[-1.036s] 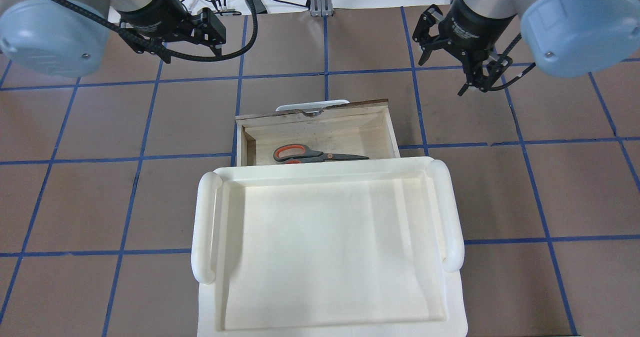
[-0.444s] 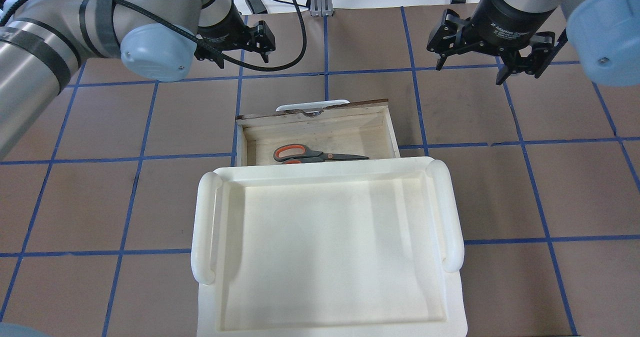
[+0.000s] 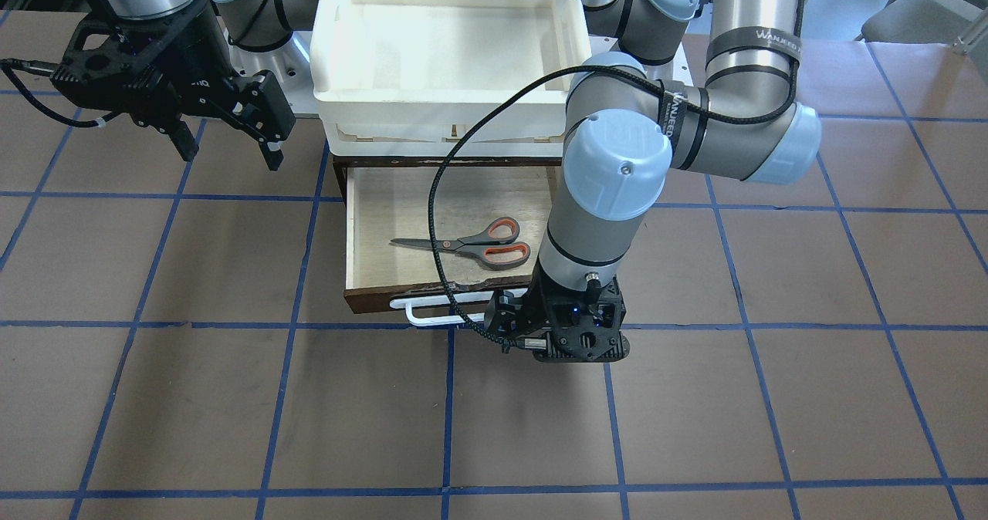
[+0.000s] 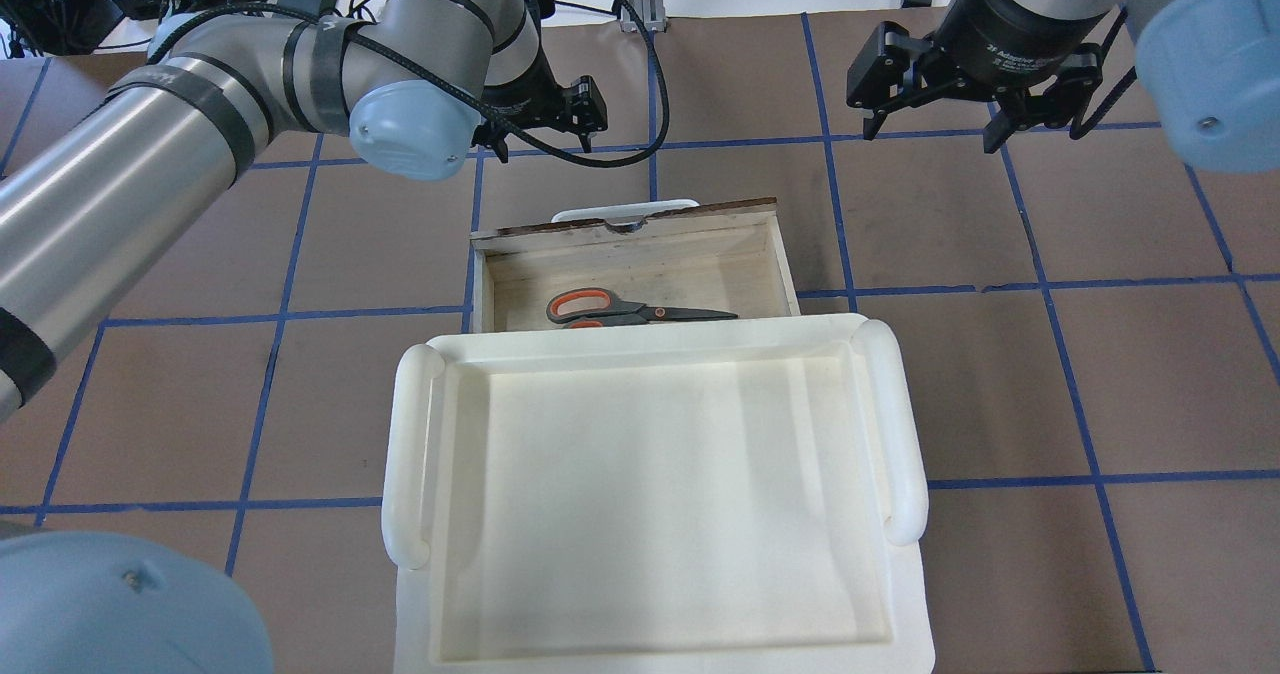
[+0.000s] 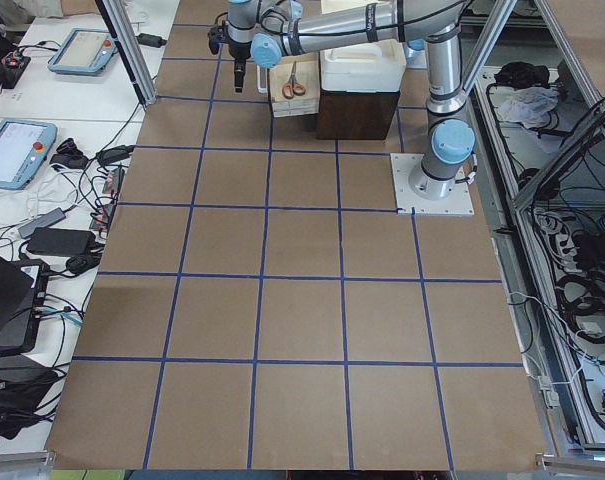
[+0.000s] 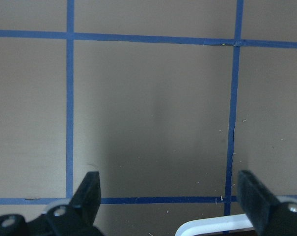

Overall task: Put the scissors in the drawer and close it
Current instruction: 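Move the left gripper over the drawer's white handle while the right gripper withdraws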

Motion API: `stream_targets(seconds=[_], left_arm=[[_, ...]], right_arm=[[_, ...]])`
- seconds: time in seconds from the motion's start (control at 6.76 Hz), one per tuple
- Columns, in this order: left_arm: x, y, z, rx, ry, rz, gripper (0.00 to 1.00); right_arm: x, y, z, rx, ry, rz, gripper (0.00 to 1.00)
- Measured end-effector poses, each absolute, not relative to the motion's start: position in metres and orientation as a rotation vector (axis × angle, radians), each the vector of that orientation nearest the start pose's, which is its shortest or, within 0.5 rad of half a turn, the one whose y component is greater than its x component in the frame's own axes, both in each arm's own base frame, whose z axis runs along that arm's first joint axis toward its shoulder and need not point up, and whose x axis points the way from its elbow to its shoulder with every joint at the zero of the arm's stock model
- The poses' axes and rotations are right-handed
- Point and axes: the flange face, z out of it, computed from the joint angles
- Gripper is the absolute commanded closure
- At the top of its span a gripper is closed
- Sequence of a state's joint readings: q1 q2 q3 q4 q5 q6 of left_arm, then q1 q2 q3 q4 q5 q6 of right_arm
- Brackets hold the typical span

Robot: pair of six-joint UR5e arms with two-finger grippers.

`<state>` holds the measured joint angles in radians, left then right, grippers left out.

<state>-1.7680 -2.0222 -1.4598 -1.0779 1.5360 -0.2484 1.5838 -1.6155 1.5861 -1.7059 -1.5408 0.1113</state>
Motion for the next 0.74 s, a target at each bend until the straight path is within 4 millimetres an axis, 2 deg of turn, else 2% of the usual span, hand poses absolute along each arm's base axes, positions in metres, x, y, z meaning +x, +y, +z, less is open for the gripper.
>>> stream_targets(seconds=[0.15, 0.44, 0.59, 0.74], left_arm=[[-0.274, -0.634, 0.315, -0.096, 3.200, -0.192, 0.00], [-0.282, -0.638, 0.288, -0.116, 3.192, -0.115, 0.00], [-0.284, -0.637, 0.280, -0.115, 3.187, -0.070, 0.00], [-0.288, -0.631, 0.280, -0.106, 3.180, -0.015, 0.00]], right_arm=[[0.140, -0.486, 0.517, 0.056, 3.114, -0.262, 0.00], [0.138, -0.487, 0.513, 0.000, 3.140, -0.241, 0.00], [0.135, -0.486, 0.514, -0.001, 3.173, -0.244, 0.00], [0.132, -0.482, 0.519, -0.005, 3.201, -0.250, 0.00]])
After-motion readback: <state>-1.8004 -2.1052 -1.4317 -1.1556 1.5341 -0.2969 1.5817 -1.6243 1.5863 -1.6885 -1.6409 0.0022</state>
